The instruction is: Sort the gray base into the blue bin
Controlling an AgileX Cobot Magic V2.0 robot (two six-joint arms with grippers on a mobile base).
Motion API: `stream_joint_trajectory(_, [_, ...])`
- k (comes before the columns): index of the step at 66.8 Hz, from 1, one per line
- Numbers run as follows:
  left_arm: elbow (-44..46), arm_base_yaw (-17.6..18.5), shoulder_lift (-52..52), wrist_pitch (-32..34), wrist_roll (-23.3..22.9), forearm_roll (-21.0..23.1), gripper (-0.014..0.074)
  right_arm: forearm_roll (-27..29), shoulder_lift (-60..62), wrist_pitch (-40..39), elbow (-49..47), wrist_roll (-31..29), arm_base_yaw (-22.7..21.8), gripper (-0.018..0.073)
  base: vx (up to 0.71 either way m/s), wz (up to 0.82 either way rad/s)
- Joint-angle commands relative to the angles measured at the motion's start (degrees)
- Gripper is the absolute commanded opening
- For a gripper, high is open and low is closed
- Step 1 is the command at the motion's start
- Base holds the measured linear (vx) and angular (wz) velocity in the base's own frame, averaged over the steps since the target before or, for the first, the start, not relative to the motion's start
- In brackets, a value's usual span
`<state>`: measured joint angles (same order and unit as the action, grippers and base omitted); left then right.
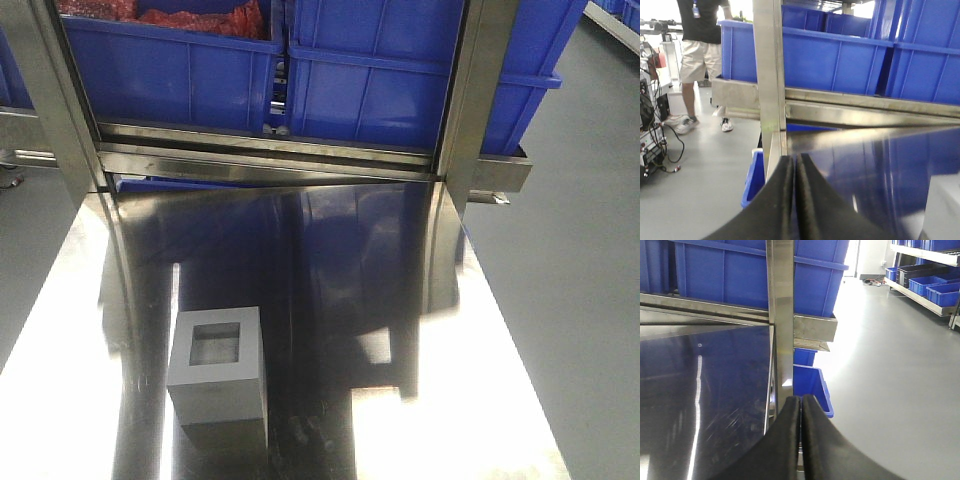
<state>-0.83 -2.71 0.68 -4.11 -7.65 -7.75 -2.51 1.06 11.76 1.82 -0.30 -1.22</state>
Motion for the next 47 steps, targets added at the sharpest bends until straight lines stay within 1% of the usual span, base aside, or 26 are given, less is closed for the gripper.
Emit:
stream_joint_trajectory(1, [4.4, 0.3, 0.5, 4.9, -0.3, 0.4, -0.0008, -0.5, 0.4, -4.5, 0.3, -0.4, -0.4, -0.0005, 0.0, 0.0])
stream_joint_trajectory(7, [8.1, 0.3, -2.0, 5.2, -0.3, 0.4, -0.0008, -0.5, 0.4, -4.5, 0.3, -0.4, -0.4, -0.0005, 0.0, 0.0])
stream_joint_trajectory(12, [11.0, 0.3, -6.1, 5.1, -0.3, 0.4, -0.0008, -0.5, 0.4, -4.5, 0.3, -0.4, -0.4, -0.0005, 0.0, 0.0])
stream_joint_trajectory(17, [14.9, 0.3, -11.8, 3.7, -0.3, 0.4, -0.0008, -0.5, 0.4, -4.5, 0.3, -0.4, -0.4, -0.0005, 0.0, 0.0])
stream_joint_trajectory(21, [17.6, 0.3, -15.7, 0.9, -0.3, 0.4, -0.0008, -0.5, 0.4, -4.5, 0.3, -0.4, -0.4, -0.0005, 0.0, 0.0])
stream_joint_trajectory(28, [22.9, 0.3, -22.4, -6.5, -0.3, 0.5, -0.0008, -0.5, 0.4, -4.5, 0.3, -0.4, -0.4, -0.0005, 0.0, 0.0])
stream_joint_trajectory(34, [27.0, 0.3, -26.9, -13.3, -0.3, 2.1, -0.0008, -0.5, 0.4, -4.5, 0.3, -0.4, -0.4, -0.0005, 0.0, 0.0])
stream_joint_trajectory(41, [30.2, 0.3, -31.3, -21.0, -0.3, 4.0, -0.0008, -0.5, 0.4, -4.5, 0.3, -0.4, -0.4, -0.0005, 0.0, 0.0])
stream_joint_trajectory(43, [30.8, 0.3, -32.4, -23.4, -0.3, 4.1, -0.0008, -0.5, 0.4, -4.5, 0.3, -0.4, -0.4, -0.0005, 0.0, 0.0])
stream_joint_trajectory(47, [31.4, 0.3, -34.2, -25.8, -0.3, 3.9, -0.0008, -0.5, 0.4, -4.5, 0.3, -0.4, -0.4, -0.0005, 0.0, 0.0])
